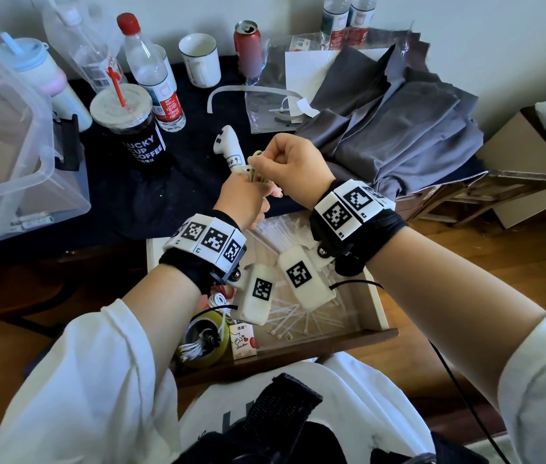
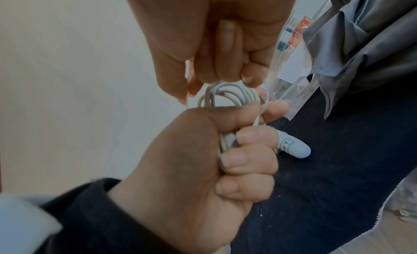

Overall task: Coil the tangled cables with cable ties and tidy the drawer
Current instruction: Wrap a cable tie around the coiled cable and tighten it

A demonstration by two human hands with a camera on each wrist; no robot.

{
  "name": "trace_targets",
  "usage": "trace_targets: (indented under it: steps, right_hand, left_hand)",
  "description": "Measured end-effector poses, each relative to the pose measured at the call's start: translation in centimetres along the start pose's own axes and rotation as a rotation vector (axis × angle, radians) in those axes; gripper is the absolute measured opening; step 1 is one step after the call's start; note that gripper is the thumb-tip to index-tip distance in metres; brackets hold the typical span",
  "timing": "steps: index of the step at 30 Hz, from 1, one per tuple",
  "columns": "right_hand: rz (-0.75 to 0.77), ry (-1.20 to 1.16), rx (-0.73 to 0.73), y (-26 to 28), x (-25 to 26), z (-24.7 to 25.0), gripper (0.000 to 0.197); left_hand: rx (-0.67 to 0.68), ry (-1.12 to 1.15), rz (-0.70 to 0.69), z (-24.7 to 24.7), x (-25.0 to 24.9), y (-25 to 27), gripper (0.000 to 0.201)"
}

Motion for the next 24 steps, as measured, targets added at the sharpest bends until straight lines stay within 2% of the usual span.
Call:
trace_targets:
  steps: [3,11,16,18,21,24]
  right_hand:
    - [-0.009,0.037,0.013,-0.1,0.1,0.0,0.035]
    - [-0.045,0.012,0.058,-0.4,0.4,0.2,0.033]
    - [0.0,-0.09,0.064,0.1,0.6,0.0,0.032]
    - [-0.006,-0.15,0.034,0.1,0.4,0.0,0.031]
    - [-0.04,-0.258,-0.015,0.0,-0.1,0.4,0.03]
    - [-0.02,-0.232,0.001,0.1,-0.1,0.5,0.03]
  left_hand:
    - [-0.038,-0.056,-0.022,0.0,0.1,-0.1,0.035]
    - [-0.057,-0.104,-0.071,0.4,0.2,0.0,0.017]
    - [-0.096,-0.265,-0.082,0.6,0.5,-0.5,0.025]
    - [-0.079,-0.233,-0.08,0.7,0.6,-0.6,0.024]
    - [-0.022,-0.061,-0.054,0.9,0.4,-0.4,0.02]
    - [0.028,-0.015,-0.044,1.0,0.3,-0.4,0.022]
Point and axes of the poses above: each hand's wrist, its own y-axis away from the middle knuckle, its own z-axis out of the back of the hand, x = y × z, the point moved 3 cm from there along -y, towards the middle knuckle
